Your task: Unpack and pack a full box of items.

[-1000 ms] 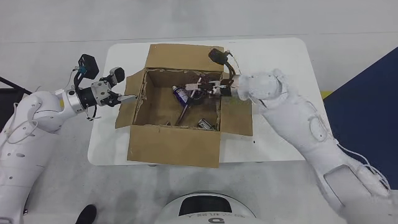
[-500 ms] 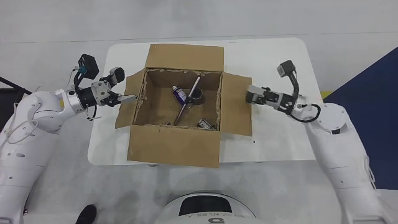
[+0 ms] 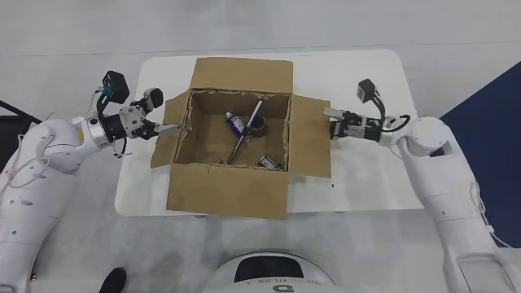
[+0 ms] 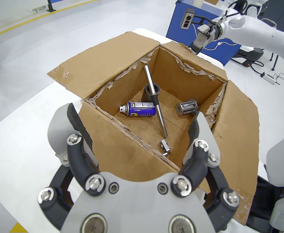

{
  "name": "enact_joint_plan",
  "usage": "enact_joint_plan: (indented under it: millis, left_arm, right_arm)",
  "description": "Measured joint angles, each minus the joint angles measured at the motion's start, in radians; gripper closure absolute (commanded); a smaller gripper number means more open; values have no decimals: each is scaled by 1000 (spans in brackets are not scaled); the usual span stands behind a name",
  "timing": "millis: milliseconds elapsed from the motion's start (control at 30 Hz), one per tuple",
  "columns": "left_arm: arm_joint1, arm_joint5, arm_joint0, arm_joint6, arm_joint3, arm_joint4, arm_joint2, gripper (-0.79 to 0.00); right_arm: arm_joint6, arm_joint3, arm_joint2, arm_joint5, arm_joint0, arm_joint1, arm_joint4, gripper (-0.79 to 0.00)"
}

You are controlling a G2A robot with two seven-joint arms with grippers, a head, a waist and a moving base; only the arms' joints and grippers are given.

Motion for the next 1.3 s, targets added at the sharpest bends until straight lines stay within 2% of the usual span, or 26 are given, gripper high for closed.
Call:
enact_joint_plan:
  millis: [133, 200, 233, 267, 333, 367, 400, 433, 533, 600, 800, 833, 900, 967, 1100, 1300]
  left_arm:
    - [0, 0, 0, 0, 0, 0, 0, -785]
    - [0, 0, 0, 0, 0, 0, 0, -785]
    - [0, 0, 0, 0, 0, 0, 0, -785]
    - [0, 0, 0, 0, 0, 0, 0, -785]
    - [0, 0, 0, 0, 0, 0, 0, -785]
    - [0, 0, 0, 0, 0, 0, 0, -785]
    - [0, 0, 0, 0, 0, 0, 0, -785]
    - [0, 0, 0, 0, 0, 0, 0, -785]
    - [0, 0, 0, 0, 0, 0, 0, -785]
    - [0, 0, 0, 0, 0, 0, 0, -785]
    - [0, 0, 0, 0, 0, 0, 0, -785]
    - [0, 0, 0, 0, 0, 0, 0, -785]
    - [0, 0, 0, 0, 0, 0, 0, -785]
    - [0, 1, 0, 1, 1, 0, -1, -785]
    - [8, 93, 25, 23, 26, 88, -68, -785]
    - [24, 124, 128, 92, 69, 168, -192, -785]
  right_arm:
    - [160, 75, 0, -78, 42, -7, 185, -785]
    - [244, 131, 12, -115, 63, -11, 295, -705]
    - [271, 150, 14, -125, 71, -12, 333, -723]
    - [292, 167, 15, -131, 80, -13, 362, -748]
    - [317, 183, 9, -140, 98, -17, 402, -748]
    - [321, 181, 4, -143, 103, -19, 412, -739]
    - [322, 172, -4, -145, 109, -22, 423, -693]
    - [319, 163, -11, -145, 113, -24, 430, -643]
    - [293, 107, -44, -130, 127, -32, 427, -656]
    - [240, 52, -82, -106, 140, -39, 383, -628]
    - [33, -82, -247, 19, 198, -72, 206, -696]
    - [7, -89, -275, 37, 209, -78, 181, -742]
    - [-47, -91, -328, 69, 231, -90, 137, -785]
    - [-70, -86, -361, 86, 245, -99, 119, -785]
    - [-60, -61, -429, 144, 290, -115, 74, -785]
    - [-72, -45, -488, 157, 339, -137, 48, -785]
